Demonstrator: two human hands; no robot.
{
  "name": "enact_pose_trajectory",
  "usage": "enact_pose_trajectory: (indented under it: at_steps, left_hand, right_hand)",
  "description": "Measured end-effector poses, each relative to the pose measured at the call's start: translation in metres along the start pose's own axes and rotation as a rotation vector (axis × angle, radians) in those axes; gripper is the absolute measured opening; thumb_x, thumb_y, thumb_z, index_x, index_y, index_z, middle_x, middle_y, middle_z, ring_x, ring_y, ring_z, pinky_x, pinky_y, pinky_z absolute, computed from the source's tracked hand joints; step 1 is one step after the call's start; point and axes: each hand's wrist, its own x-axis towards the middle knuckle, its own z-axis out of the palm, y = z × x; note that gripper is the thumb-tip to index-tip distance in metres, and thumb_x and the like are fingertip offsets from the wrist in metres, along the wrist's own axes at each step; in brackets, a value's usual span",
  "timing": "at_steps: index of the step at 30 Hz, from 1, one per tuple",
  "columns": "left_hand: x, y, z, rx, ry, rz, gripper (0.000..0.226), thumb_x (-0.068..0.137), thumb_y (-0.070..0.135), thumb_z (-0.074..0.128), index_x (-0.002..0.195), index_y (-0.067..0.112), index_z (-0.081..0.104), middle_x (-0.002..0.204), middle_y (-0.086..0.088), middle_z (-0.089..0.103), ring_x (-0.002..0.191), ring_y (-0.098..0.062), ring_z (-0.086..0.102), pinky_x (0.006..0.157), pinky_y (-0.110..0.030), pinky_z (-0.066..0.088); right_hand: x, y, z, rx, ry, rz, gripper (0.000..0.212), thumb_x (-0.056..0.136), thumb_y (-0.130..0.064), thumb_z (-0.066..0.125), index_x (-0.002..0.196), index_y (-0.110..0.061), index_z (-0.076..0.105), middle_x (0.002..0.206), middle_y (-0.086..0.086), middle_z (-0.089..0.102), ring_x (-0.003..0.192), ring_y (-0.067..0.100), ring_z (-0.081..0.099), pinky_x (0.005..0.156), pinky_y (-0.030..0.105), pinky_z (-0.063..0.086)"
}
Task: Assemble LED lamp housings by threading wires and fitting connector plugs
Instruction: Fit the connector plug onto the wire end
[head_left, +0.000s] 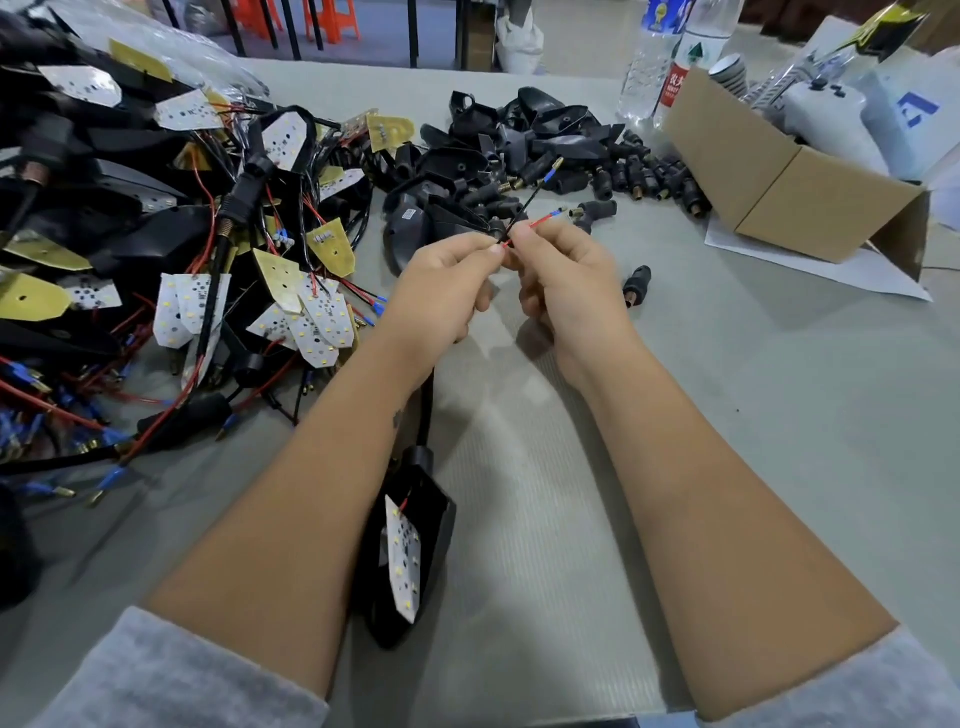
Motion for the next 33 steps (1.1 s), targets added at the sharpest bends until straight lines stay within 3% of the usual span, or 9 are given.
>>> enact_pose_trajectory:
  at_steps: [7,10,12,15,18,21,24,30,33]
  left_hand:
    - [0.0,-0.001,-0.003,-0.092,0.051,-0.019,0.028,0.102,0.02,0.044,0.086,0.02,0.067,0.062,0.001,0.056,0.042,-0.006,0.038,0.042,-0.018,0.027]
    - [0.003,-0.002,-0.003,-0.194,0.126,-0.047,0.028,0.104,0.015,0.039,0.088,0.014,0.061,0.064,0.0,0.064,0.047,-0.007,0.05,0.043,-0.018,0.037]
    - [0.004,-0.003,-0.003,-0.182,0.145,-0.045,0.028,0.104,0.013,0.037,0.086,0.014,0.058,0.063,0.002,0.062,0.045,-0.005,0.047,0.042,-0.017,0.036]
    - [0.007,-0.007,-0.003,-0.102,0.167,-0.024,0.029,0.102,0.011,0.039,0.083,0.018,0.059,0.062,0.005,0.053,0.041,-0.003,0.033,0.038,-0.015,0.028]
    - [0.01,-0.009,-0.004,-0.116,0.192,-0.032,0.028,0.101,0.01,0.04,0.083,0.018,0.06,0.06,0.006,0.047,0.04,-0.003,0.03,0.037,-0.015,0.025]
    - [0.01,-0.009,-0.005,-0.142,0.197,-0.048,0.026,0.1,0.01,0.043,0.082,0.018,0.06,0.057,0.008,0.044,0.039,-0.003,0.028,0.037,-0.015,0.024]
    - [0.01,-0.009,-0.005,-0.147,0.179,-0.06,0.026,0.1,0.012,0.045,0.08,0.018,0.059,0.054,0.009,0.042,0.04,-0.003,0.027,0.038,-0.016,0.022]
    - [0.01,-0.009,-0.004,-0.142,0.161,-0.069,0.025,0.1,0.012,0.046,0.077,0.018,0.056,0.056,0.007,0.038,0.04,-0.003,0.025,0.037,-0.015,0.02]
    - [0.01,-0.008,-0.004,-0.149,0.155,-0.067,0.026,0.1,0.012,0.047,0.076,0.018,0.055,0.053,0.008,0.036,0.041,-0.004,0.023,0.037,-0.016,0.018]
  right_hand:
    - [0.002,0.0,-0.002,0.015,0.007,-0.009,0.029,0.093,-0.012,0.06,0.066,-0.017,0.054,0.057,-0.003,0.048,0.048,0.011,0.04,0.048,0.018,0.034]
    - [0.004,0.002,-0.003,0.009,0.019,0.01,0.029,0.095,-0.01,0.056,0.067,-0.015,0.052,0.062,-0.001,0.051,0.047,0.01,0.042,0.047,0.017,0.036]
    - [0.004,0.003,-0.002,-0.088,0.046,-0.016,0.024,0.096,-0.013,0.055,0.072,-0.014,0.056,0.063,-0.002,0.054,0.048,0.009,0.045,0.048,0.017,0.039]
    - [0.004,0.007,0.0,-0.432,0.076,-0.118,0.016,0.097,-0.023,0.051,0.088,-0.019,0.063,0.078,-0.006,0.06,0.072,0.008,0.054,0.068,0.024,0.047]
    - [0.005,0.014,0.0,-0.804,0.122,-0.234,0.017,0.096,-0.028,0.05,0.102,-0.022,0.065,0.108,-0.002,0.056,0.109,0.016,0.048,0.092,0.031,0.038]
    - [0.008,0.016,-0.007,-1.062,0.178,-0.204,0.032,0.093,-0.029,0.05,0.122,-0.023,0.061,0.129,0.001,0.049,0.124,0.023,0.036,0.102,0.034,0.029]
    - [0.01,0.018,-0.012,-1.19,0.131,-0.144,0.035,0.091,-0.027,0.05,0.124,-0.025,0.062,0.132,0.0,0.052,0.125,0.025,0.035,0.099,0.037,0.029]
    - [0.011,0.016,-0.012,-1.003,0.158,-0.187,0.036,0.087,-0.008,0.052,0.118,-0.023,0.062,0.119,0.003,0.052,0.117,0.024,0.036,0.071,0.021,0.017]
    - [0.01,0.017,-0.012,-0.995,0.159,-0.167,0.04,0.087,-0.006,0.051,0.123,-0.021,0.058,0.12,0.005,0.052,0.117,0.025,0.036,0.071,0.023,0.019]
